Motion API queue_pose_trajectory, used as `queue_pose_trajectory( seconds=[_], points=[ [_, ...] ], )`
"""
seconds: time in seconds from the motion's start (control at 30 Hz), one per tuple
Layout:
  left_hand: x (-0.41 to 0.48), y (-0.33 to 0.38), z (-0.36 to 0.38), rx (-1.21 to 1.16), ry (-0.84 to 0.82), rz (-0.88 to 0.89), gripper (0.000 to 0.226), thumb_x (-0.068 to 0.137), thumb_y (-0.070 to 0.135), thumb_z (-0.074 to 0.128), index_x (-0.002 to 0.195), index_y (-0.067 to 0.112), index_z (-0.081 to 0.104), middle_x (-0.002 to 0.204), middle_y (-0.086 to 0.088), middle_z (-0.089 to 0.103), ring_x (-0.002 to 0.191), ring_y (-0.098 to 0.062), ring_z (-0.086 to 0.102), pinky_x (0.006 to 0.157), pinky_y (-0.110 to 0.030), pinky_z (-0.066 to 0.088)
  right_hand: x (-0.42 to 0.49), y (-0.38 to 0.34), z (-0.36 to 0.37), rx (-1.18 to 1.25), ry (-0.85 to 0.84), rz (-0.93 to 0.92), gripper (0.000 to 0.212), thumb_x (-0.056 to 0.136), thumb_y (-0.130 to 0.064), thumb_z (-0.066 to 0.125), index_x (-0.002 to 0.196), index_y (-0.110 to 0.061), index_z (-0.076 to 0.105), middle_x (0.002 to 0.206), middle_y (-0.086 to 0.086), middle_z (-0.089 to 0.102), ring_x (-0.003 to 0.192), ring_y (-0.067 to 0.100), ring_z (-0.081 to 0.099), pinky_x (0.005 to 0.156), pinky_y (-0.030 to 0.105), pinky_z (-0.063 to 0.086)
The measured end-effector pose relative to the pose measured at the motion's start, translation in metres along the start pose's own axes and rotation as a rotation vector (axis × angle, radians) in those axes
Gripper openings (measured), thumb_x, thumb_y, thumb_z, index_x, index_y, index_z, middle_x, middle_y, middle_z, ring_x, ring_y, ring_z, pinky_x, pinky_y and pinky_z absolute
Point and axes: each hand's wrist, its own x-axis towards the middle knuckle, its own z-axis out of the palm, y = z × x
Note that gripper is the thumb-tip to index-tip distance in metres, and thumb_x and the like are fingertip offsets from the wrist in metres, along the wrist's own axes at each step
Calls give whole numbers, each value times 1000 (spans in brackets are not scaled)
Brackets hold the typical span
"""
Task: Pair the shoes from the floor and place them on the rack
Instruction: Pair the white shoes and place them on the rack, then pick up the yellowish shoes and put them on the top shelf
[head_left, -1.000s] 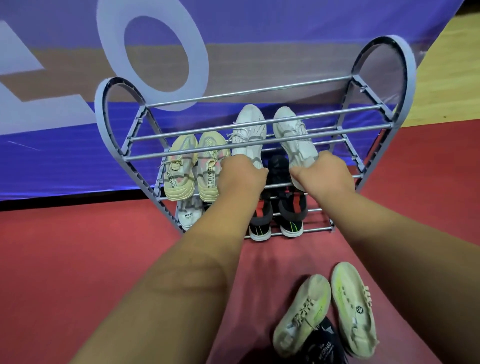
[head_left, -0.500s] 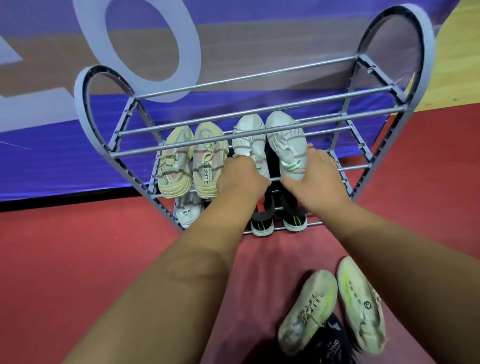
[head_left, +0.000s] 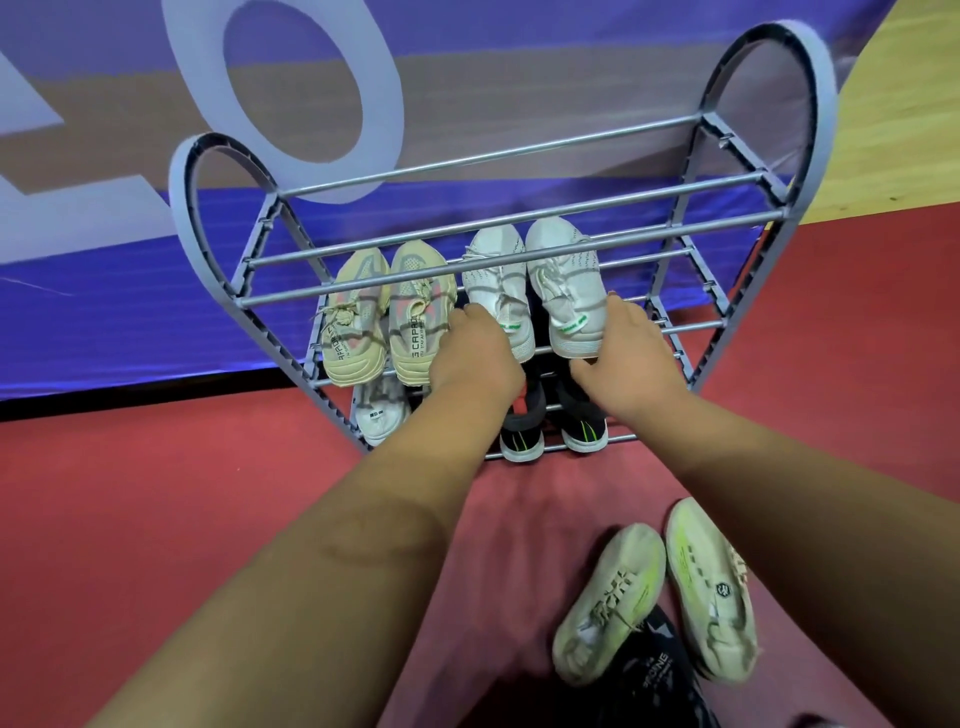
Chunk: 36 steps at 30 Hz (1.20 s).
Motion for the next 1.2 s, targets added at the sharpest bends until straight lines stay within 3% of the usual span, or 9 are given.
queue_pose_trajectory(
  seconds=[0.17, 0.3, 0.4, 0.5, 0.67, 0.77, 0.83, 0.97, 1.2],
  points=[
    [-30, -2, -18, 125, -175, -61, 63, 87, 27, 67, 142, 8, 45, 129, -10, 58, 116, -33, 62, 89, -41, 53, -17, -6, -17, -28, 6, 145, 51, 86, -26, 68, 129, -5, 49, 134, 19, 50, 124, 43, 51, 102, 47, 44],
    [-53, 10, -9, 324, -570, 72, 32, 96, 34, 55, 110, 8, 68, 101, -12, 65, 100, -34, 70, 90, -42, 58, -18, 2, -19, 11, -188, 396, 52, 90, -28, 65, 132, 0, 53, 140, 23, 55, 130, 42, 55, 106, 45, 49],
    [-63, 7, 35, 270, -694, 122, 31, 90, 35, 61, 77, 8, 69, 82, -9, 76, 66, -25, 70, 63, -28, 54, -41, 26, -1, -19, -308, 379, 27, 99, -28, 58, 85, -5, 62, 102, 20, 67, 110, 38, 64, 83, 35, 48],
    [-83, -8, 104, 250, -710, 149, 39, 89, 41, 63, 103, 7, 75, 114, -14, 75, 80, -28, 68, 69, -30, 51, -80, 70, 38, -74, -430, 367, 36, 100, -24, 54, 66, -13, 47, 82, 12, 57, 85, 32, 54, 70, 31, 46],
    [-136, -36, 219, 126, -891, 118, 57, 85, 44, 71, 138, 31, 58, 125, -3, 69, 86, -21, 58, 75, -30, 43, -146, 153, 99, -115, -501, 527, 36, 92, -33, 57, 110, -4, 65, 126, 24, 62, 113, 42, 63, 92, 38, 52],
    [-171, -47, 266, 29, -872, -30, 63, 80, 40, 76, 137, 28, 54, 101, 2, 66, 72, -13, 59, 57, -27, 44, -174, 181, 124, -181, -522, 597, 58, 89, -32, 61, 138, -4, 49, 149, 25, 40, 132, 46, 49, 108, 47, 46],
    [-193, -54, 286, -12, -831, -99, 68, 82, 36, 78, 139, 19, 44, 105, 0, 61, 80, -16, 62, 62, -30, 48, -185, 195, 134, -240, -514, 632, 69, 92, -41, 62, 147, -5, 40, 159, 25, 29, 139, 46, 41, 113, 48, 40],
    [-209, -59, 309, -55, -802, -92, 80, 84, 33, 80, 141, 15, 26, 134, -12, 39, 113, -33, 58, 92, -44, 53, -199, 216, 141, -324, -477, 720, 79, 97, -45, 56, 156, -3, 23, 149, 20, 34, 134, 42, 43, 111, 49, 41],
    [-203, -62, 322, -90, -714, -72, 71, 80, 31, 77, 134, 8, 36, 128, -11, 41, 108, -33, 61, 91, -44, 55, -210, 239, 151, -149, -588, 833, 105, 90, -39, 77, 158, -4, 6, 146, 20, 40, 132, 43, 52, 110, 53, 46]
  ],
)
